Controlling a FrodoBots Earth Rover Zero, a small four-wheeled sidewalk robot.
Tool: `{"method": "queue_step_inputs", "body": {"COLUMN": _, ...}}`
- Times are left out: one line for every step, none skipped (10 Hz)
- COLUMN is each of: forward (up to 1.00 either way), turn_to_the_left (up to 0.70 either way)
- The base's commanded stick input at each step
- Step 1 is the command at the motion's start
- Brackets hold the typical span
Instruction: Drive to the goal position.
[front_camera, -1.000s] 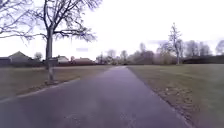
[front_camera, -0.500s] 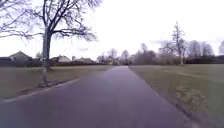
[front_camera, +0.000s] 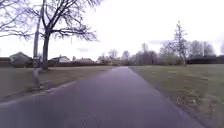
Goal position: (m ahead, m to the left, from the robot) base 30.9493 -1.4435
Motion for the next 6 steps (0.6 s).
{"method": "queue_step_inputs", "body": {"forward": 1.00, "turn_to_the_left": -0.36}}
{"method": "queue_step_inputs", "body": {"forward": 1.00, "turn_to_the_left": -0.20}}
{"method": "queue_step_inputs", "body": {"forward": 1.00, "turn_to_the_left": -0.04}}
{"method": "queue_step_inputs", "body": {"forward": 1.00, "turn_to_the_left": 0.00}}
{"method": "queue_step_inputs", "body": {"forward": 1.00, "turn_to_the_left": 0.00}}
{"method": "queue_step_inputs", "body": {"forward": 1.00, "turn_to_the_left": 0.00}}
